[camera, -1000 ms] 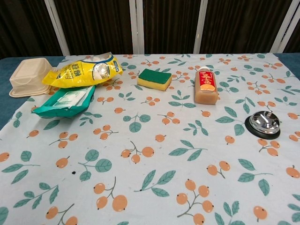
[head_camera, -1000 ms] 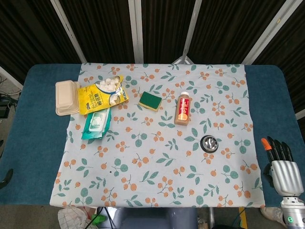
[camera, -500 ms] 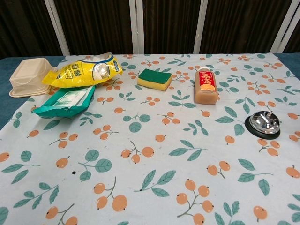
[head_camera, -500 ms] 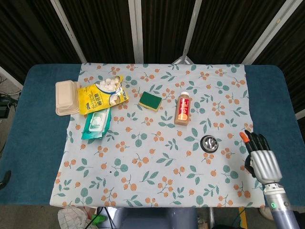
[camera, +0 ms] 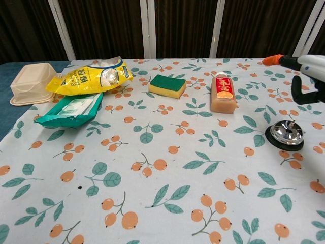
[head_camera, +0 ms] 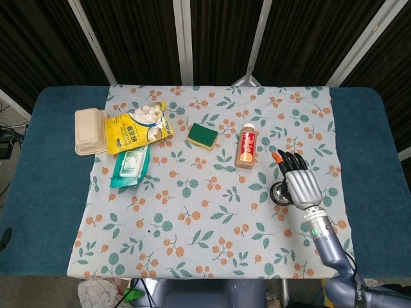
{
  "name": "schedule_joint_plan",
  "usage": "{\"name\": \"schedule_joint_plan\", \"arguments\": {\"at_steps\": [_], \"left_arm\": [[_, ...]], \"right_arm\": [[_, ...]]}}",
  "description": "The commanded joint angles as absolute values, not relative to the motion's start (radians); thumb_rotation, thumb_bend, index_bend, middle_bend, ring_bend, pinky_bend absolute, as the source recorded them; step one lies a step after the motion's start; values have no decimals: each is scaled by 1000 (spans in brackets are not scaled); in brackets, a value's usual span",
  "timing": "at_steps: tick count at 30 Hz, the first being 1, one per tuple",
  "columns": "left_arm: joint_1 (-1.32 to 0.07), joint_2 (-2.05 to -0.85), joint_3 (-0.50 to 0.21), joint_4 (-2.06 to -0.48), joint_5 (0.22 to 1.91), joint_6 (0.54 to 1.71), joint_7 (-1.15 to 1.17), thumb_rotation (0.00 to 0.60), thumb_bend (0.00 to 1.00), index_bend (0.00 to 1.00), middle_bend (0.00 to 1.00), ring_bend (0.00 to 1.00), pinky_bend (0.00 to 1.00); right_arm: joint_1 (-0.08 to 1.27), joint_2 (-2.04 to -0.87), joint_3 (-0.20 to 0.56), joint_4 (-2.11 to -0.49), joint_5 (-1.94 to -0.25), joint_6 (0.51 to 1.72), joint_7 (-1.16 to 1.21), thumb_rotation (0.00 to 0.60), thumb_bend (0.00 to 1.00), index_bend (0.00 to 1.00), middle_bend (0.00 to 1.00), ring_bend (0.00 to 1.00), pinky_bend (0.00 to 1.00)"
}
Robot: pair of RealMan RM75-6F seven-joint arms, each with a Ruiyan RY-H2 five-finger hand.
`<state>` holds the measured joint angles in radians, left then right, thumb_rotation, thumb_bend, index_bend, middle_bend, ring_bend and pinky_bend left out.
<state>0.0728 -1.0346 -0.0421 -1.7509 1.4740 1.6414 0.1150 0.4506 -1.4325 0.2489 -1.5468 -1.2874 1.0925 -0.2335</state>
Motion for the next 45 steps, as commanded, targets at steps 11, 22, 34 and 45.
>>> {"name": "schedule_joint_plan", "arguments": {"at_steps": [11, 22, 34, 45], "left_arm": [[69, -1034, -51, -1752, 1453, 1632, 120, 600, 467, 24, 0, 0, 73], [68, -1036, -51, -1754, 1448, 1626, 133, 600, 467, 24, 0, 0, 73], [70, -1042, -51, -1759, 1437, 1626, 159, 600, 467, 24, 0, 0, 73], [61, -1046, -51, -1761, 1433, 1609, 172, 600, 467, 24, 0, 0, 73]], "right_arm": [[512, -1605, 223, -1360, -1263, 1060, -212, 600, 978, 76, 0, 0, 0], [500, -1644, 170, -1253, -1295, 1069, -168, 600, 978, 76, 0, 0, 0], [505, -1713, 131, -1100, -1326, 1042, -82, 600, 978, 76, 0, 0, 0], [505, -1743, 107, -1024, -1361, 1038, 0, 600, 978, 76, 0, 0, 0]]}}
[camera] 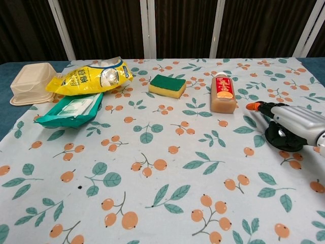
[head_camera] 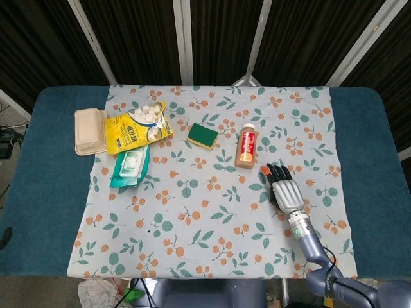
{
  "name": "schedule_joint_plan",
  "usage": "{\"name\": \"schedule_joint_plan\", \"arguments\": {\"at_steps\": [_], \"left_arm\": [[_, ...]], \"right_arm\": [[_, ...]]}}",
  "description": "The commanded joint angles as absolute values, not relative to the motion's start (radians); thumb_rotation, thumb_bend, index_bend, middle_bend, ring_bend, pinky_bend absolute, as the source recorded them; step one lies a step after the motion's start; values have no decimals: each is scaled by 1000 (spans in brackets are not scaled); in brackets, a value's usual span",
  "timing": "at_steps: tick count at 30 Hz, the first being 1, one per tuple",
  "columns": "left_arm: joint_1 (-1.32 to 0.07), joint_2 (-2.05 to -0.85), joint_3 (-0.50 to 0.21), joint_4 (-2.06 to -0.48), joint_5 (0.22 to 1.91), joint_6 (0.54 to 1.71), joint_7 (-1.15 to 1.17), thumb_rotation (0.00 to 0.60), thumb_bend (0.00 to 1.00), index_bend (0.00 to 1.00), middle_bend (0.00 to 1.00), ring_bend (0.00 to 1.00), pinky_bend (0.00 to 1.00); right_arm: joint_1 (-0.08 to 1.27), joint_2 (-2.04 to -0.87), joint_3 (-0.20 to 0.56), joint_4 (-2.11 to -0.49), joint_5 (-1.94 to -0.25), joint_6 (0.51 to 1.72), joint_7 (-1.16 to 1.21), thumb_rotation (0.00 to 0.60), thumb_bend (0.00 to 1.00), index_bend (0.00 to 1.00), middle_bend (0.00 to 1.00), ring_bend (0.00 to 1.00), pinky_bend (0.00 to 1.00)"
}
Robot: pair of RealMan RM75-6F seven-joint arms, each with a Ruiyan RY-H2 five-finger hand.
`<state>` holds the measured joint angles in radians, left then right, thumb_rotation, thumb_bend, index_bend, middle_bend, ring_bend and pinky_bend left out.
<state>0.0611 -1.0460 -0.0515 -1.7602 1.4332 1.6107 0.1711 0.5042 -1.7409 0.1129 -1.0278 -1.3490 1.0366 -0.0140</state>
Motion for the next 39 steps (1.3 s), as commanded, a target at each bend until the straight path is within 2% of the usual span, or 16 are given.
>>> {"name": "schedule_joint_plan", "arguments": {"at_steps": [1, 7, 13, 17, 20, 25, 29, 33, 39], "left_arm": [[61, -1045, -51, -1761, 1433, 1609, 172, 600, 467, 24, 0, 0, 73], [61, -1043, -52, -1761, 1430, 1608, 167, 600, 467, 24, 0, 0, 73], [60, -1040, -49, -1765, 1431, 1602, 160, 600, 467, 24, 0, 0, 73], [60, -1038, -45, -1766, 1435, 1600, 160, 600, 467, 24, 0, 0, 73], [59, -1037, -42, -1770, 1441, 1598, 159, 600, 467, 24, 0, 0, 73], [62, -1035, -35, -1773, 1454, 1604, 156, 600, 467, 24, 0, 0, 73], [66, -1032, -34, -1774, 1453, 1608, 150, 600, 467, 24, 0, 0, 73], [68, -1033, -38, -1772, 1445, 1613, 161, 600, 467, 24, 0, 0, 73], [70, -1036, -38, -1773, 1448, 1617, 163, 600, 467, 24, 0, 0, 73]], "right_arm": [[508, -1739, 109, -1029, -1369, 1045, 5, 600, 978, 76, 0, 0, 0], [522, -1655, 161, -1157, -1424, 1166, -40, 600, 977, 76, 0, 0, 0], [473, -1430, 207, -1494, -1412, 1253, -152, 600, 977, 76, 0, 0, 0], [411, -1296, 173, -1655, -1411, 1281, -167, 600, 977, 76, 0, 0, 0], [349, -1188, 114, -1737, -1431, 1306, -186, 600, 978, 76, 0, 0, 0], [242, -1094, 25, -1771, -1473, 1384, -136, 600, 978, 76, 0, 0, 0], [167, -1066, -23, -1731, -1506, 1452, -31, 600, 978, 76, 0, 0, 0], [111, -1085, -36, -1659, -1526, 1532, -14, 600, 978, 76, 0, 0, 0], [93, -1094, -16, -1612, -1515, 1557, 13, 600, 978, 76, 0, 0, 0]]}}
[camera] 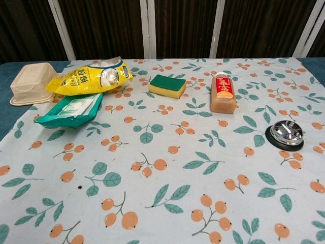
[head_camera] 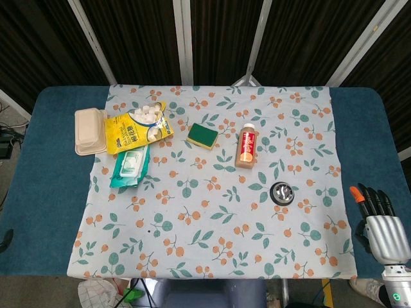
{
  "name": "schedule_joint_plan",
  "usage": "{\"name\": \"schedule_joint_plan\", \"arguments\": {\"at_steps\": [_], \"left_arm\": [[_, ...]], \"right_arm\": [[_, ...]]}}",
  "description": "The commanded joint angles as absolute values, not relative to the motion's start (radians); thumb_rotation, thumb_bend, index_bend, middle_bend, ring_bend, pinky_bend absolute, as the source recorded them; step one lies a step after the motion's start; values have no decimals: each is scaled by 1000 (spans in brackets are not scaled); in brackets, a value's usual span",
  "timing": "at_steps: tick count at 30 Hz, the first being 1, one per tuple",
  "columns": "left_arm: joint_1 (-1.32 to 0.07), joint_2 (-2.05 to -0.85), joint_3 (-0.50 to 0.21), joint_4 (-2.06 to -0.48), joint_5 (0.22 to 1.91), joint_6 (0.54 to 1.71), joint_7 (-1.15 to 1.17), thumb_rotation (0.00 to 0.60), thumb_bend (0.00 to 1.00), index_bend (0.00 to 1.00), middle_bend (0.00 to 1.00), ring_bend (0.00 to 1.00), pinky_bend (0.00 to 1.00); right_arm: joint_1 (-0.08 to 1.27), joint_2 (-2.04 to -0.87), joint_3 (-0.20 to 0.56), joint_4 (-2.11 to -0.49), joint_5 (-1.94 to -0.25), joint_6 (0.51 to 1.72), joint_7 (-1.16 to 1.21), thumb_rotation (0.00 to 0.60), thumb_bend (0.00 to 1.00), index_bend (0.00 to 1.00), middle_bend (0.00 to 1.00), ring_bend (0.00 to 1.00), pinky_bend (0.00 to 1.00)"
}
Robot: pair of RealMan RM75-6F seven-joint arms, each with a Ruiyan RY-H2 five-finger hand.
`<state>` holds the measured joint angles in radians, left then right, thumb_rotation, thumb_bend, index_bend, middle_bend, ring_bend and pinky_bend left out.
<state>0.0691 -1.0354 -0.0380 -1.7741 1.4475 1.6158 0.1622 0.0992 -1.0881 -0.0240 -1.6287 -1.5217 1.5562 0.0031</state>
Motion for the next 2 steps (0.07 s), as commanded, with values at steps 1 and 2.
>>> {"name": "schedule_joint_plan", "arguments": {"at_steps": [1, 2], "left_arm": [[70, -1036, -38, -1773, 1447, 1617, 162, 600, 467, 24, 0, 0, 73], [70, -1037, -38, -1773, 1446, 1616, 161, 600, 467, 24, 0, 0, 73]], "right_arm": [[92, -1094, -13, -1606, -1509, 1553, 16, 600, 978, 76, 0, 0, 0], [92, -1095, -12, -1604, -1507, 1552, 18, 600, 978, 76, 0, 0, 0]]}}
